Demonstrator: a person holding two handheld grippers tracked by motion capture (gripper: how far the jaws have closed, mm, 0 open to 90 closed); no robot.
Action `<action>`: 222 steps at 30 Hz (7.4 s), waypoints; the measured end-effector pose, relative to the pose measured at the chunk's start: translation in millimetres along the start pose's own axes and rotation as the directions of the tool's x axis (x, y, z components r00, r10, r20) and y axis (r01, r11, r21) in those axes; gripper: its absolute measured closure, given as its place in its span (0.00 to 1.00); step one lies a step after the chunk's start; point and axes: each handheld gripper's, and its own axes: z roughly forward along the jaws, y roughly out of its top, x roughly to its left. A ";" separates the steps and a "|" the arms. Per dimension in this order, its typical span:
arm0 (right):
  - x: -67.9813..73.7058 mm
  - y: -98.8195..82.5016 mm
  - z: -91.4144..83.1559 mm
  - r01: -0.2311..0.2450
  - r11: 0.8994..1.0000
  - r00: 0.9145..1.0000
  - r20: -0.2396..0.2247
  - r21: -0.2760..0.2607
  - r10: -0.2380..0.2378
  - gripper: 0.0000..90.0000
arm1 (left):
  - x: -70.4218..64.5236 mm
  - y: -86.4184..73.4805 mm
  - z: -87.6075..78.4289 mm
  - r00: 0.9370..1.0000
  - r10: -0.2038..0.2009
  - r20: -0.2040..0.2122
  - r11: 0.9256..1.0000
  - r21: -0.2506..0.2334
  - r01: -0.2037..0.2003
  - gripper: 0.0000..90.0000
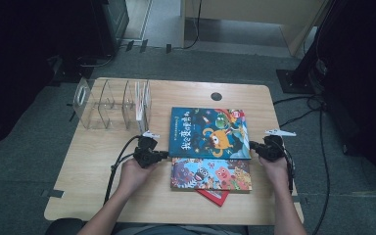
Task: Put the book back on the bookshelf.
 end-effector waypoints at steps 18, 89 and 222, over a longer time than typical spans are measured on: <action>2.7 2.3 0.4 0.022 1.000 0.999 -0.034 0.004 -0.022 1.00 | -2.6 -8.7 -9.5 1.000 -0.009 0.001 1.000 0.012 0.009 0.88; 55.0 29.5 45.1 0.182 0.983 0.973 -0.147 0.008 -0.179 1.00 | -22.1 149.4 -96.4 0.974 -0.158 0.164 0.983 0.121 0.139 0.72; 81.8 51.8 74.5 0.297 0.955 0.943 -0.155 -0.001 -0.294 0.71 | 155.6 57.0 -367.3 0.815 -0.546 -0.195 0.837 -0.094 0.538 0.93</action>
